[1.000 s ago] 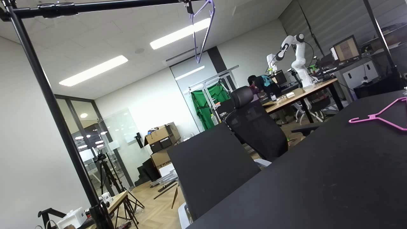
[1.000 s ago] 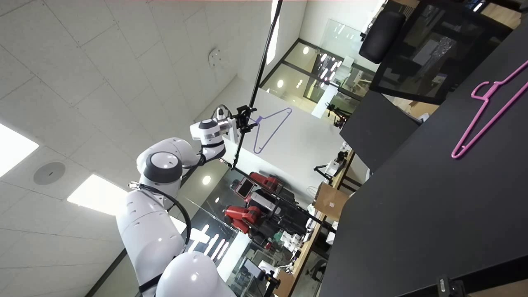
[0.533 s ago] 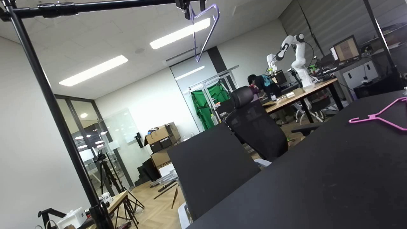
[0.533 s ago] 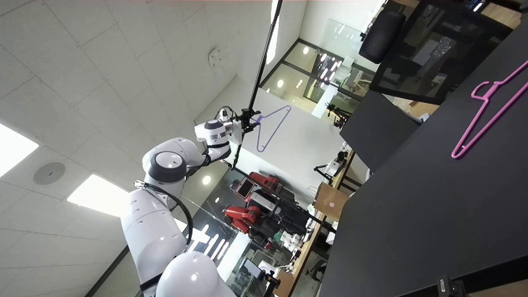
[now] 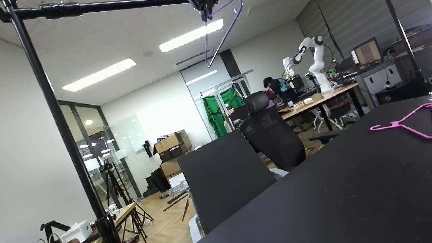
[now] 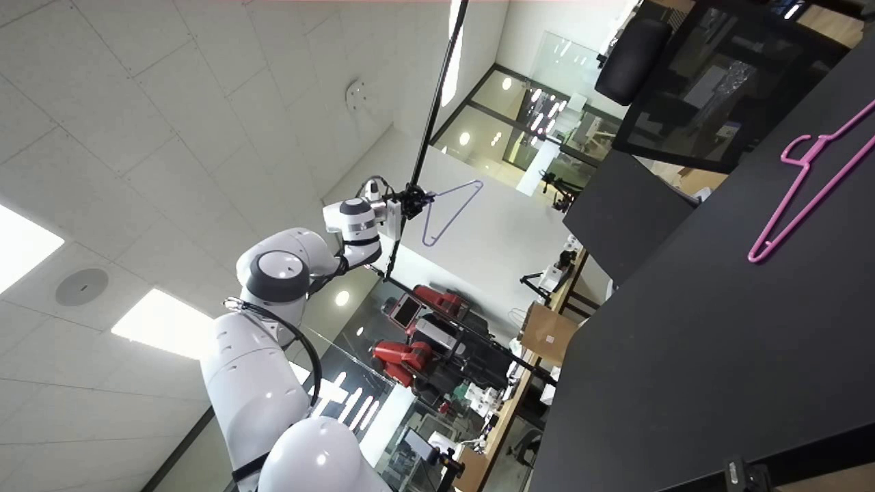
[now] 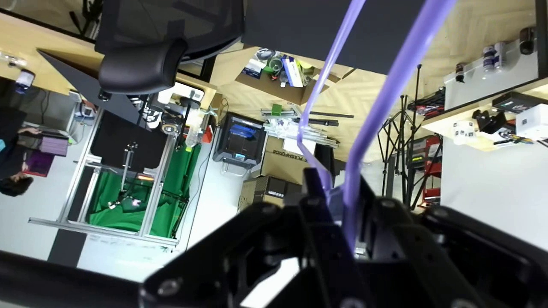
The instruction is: Unhang the hanger from the rail
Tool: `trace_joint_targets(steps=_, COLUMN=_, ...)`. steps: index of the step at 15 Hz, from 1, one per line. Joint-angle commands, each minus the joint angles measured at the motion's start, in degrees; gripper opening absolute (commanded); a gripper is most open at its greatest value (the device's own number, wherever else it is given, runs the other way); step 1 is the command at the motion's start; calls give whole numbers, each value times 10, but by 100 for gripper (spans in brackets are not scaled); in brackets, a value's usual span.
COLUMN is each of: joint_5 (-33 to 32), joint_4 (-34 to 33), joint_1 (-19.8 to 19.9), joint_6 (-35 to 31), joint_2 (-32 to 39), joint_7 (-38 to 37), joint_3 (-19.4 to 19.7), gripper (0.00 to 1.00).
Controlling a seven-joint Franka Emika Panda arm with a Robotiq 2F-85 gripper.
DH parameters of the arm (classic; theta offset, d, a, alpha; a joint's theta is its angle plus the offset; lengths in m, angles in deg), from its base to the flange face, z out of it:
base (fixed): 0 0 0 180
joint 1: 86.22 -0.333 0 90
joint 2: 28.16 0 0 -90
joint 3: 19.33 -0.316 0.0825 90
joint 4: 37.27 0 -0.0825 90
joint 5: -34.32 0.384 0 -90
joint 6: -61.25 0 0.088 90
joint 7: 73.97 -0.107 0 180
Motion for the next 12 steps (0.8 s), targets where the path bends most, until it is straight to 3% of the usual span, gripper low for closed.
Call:
trace_joint_targets(steps=1, joint_5=38, joint_4=-17, joint_1=7, joint_6=16, joint_2=4, joint_7=8, joint_3=-12, gripper=0)
trace_joint_targets(steps=12, joint_5=55, joint_4=-14, joint_1=1, joint_6=-6, joint_2=0, joint_7=-2, joint_3=-2, gripper=2)
